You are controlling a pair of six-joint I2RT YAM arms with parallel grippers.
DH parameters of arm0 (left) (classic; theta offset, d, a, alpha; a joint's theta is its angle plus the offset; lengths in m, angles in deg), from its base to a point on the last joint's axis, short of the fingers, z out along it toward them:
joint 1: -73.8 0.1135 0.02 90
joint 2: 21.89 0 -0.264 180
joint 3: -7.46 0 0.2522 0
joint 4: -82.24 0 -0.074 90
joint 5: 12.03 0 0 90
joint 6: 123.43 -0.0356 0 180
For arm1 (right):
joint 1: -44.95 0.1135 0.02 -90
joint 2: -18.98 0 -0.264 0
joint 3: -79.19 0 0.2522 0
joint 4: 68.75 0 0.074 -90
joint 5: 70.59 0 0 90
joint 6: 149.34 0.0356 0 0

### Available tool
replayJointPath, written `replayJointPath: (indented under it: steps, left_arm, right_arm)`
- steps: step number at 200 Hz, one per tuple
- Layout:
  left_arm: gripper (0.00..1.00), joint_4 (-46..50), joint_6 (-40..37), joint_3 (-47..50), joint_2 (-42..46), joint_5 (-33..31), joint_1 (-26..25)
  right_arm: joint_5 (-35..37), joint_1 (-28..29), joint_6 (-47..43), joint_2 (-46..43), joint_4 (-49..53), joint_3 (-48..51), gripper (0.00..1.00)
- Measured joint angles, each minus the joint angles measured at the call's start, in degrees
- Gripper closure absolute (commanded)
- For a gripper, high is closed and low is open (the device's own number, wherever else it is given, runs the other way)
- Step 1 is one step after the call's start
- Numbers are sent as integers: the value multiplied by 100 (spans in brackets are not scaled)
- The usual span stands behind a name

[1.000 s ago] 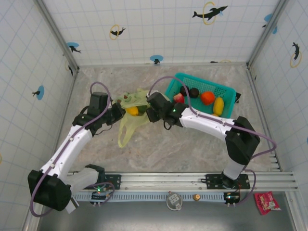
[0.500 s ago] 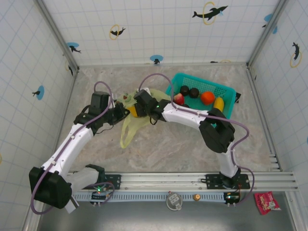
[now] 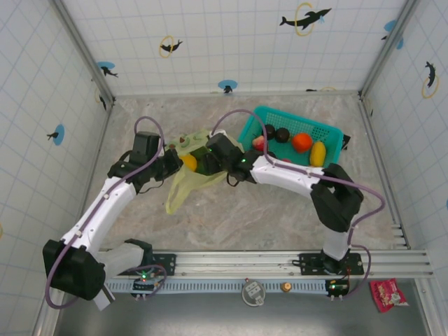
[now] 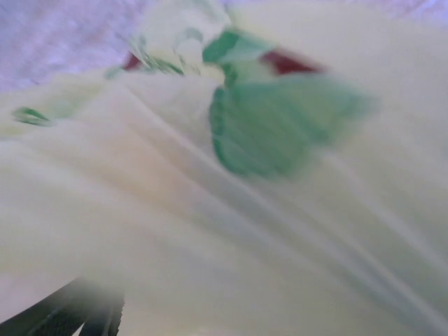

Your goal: Place the fake fruits into the plastic bag and tie a complex knot

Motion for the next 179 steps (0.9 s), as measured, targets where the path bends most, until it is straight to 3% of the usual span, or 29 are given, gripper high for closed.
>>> replayJointPath:
  steps: [58, 119, 156, 179]
  left_arm:
    - [100, 129, -74, -55, -76, -118, 0]
    - [100, 59, 175, -57, -76, -92, 0]
    - [100, 42, 313, -63, -76, -81, 0]
    - [100, 24, 354, -63, -74, -72, -2]
  right_arm:
    - [-1628, 35, -50, -1493, -780, 962, 25]
    - [-3547, -87, 330, -1731, -1604, 1211, 27]
    - [-3565, -289, 448, -1926, -1670, 1228, 28]
    - [-3101, -1276, 579, -2562, -1690, 1635, 32]
